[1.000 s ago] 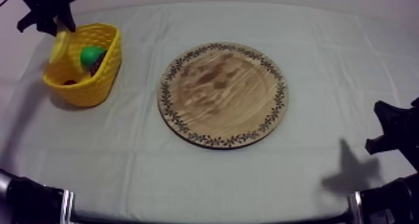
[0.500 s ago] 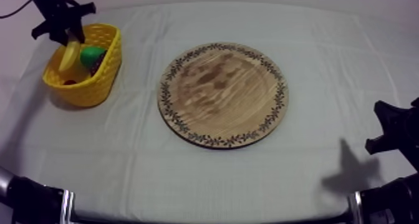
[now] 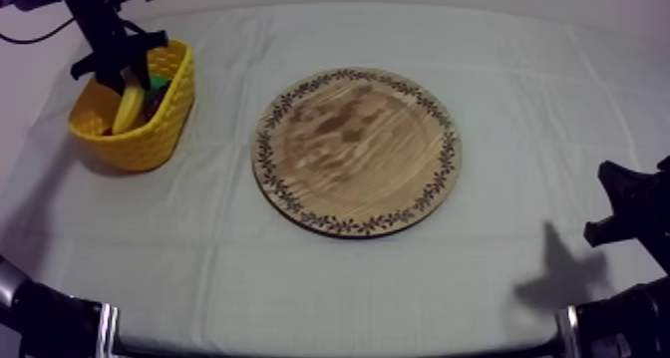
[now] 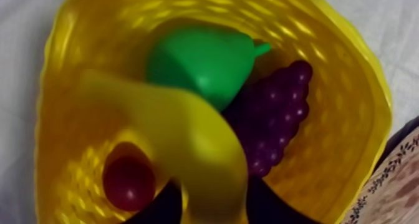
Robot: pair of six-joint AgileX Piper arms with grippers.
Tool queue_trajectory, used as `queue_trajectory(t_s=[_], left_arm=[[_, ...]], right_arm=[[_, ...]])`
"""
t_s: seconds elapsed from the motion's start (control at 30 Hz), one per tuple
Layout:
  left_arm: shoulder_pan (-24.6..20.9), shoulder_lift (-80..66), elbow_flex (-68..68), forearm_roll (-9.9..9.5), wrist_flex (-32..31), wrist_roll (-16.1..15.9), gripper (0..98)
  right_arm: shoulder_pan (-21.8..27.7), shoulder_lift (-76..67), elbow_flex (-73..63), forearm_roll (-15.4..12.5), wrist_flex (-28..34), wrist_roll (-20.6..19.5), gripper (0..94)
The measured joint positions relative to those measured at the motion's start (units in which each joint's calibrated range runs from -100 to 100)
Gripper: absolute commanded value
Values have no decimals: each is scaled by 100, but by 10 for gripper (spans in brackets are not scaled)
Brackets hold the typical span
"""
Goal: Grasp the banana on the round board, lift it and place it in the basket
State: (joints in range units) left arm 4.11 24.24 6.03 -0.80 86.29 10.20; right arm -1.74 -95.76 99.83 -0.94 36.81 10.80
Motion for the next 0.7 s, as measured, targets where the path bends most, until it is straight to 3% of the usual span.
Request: queue_trajectory(t_s=[0.17,0.33,0.53,0.7], left_arm=[[-24,38,20,18,-70,-2,763],[-25,-64,82,20,-166,20,859],[25,-529,271,14,-241,137,888],[135,-1176,597,1,-402,227,843]], right_arm=[[0,0,0,0,0,0,3],[0,0,0,0,0,0,3],[0,0,0,0,0,7,3],[0,0,0,0,0,7,3]])
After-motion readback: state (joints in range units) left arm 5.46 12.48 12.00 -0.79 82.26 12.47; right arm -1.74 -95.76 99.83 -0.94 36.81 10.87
